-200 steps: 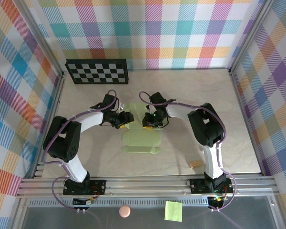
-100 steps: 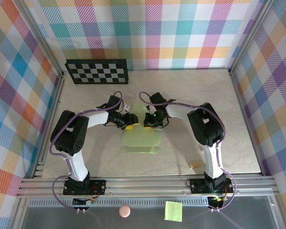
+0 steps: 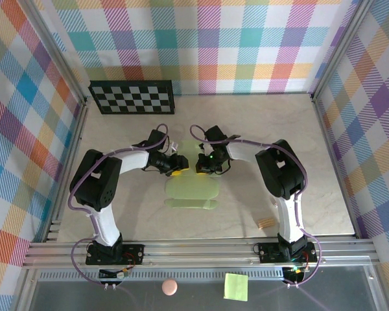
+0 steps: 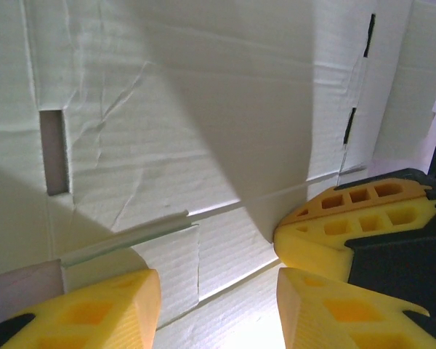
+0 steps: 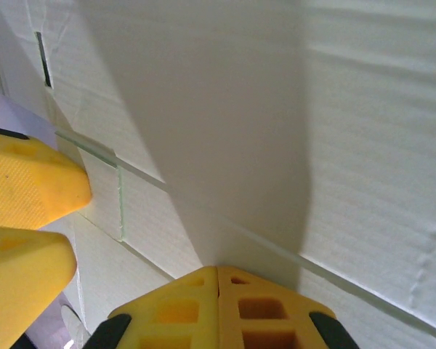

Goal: Fold the paper box

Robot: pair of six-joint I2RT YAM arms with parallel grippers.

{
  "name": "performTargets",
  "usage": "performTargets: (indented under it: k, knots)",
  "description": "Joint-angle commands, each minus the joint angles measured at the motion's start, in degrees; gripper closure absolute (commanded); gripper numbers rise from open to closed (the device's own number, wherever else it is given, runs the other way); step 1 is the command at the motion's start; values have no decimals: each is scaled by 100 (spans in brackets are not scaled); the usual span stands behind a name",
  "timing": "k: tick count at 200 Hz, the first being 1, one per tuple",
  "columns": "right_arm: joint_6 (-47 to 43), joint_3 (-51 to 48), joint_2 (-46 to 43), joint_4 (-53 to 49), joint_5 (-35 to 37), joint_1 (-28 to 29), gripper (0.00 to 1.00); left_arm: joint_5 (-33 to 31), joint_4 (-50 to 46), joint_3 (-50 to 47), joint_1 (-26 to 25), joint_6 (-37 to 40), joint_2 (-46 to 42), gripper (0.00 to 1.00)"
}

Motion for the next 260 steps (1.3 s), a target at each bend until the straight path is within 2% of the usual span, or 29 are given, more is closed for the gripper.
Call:
performTargets:
  k: [1,63,126,165,213,260]
  knots:
    - [-94,-363,21,-502,176,41,100,-75,-316,-338,-210,-46,-196,52]
    - [36,15,-344,-821,158,36,97,-240,-396,-96,-11,35,-788,50]
    - [168,682,-333,-1047,283,24,87,-23,-872,179,534,348,-1083,50]
    - [106,1263,80,-933,210,-159,75,-132,-628,181,613,420,-1177,49]
    - [165,2161,799,-852,-191,-575,69,-321,-210,225,632,112,-1020,48]
    - [99,2966,1388,-995,-502,-687,67,-557,-188,313,633,-93,-999,48]
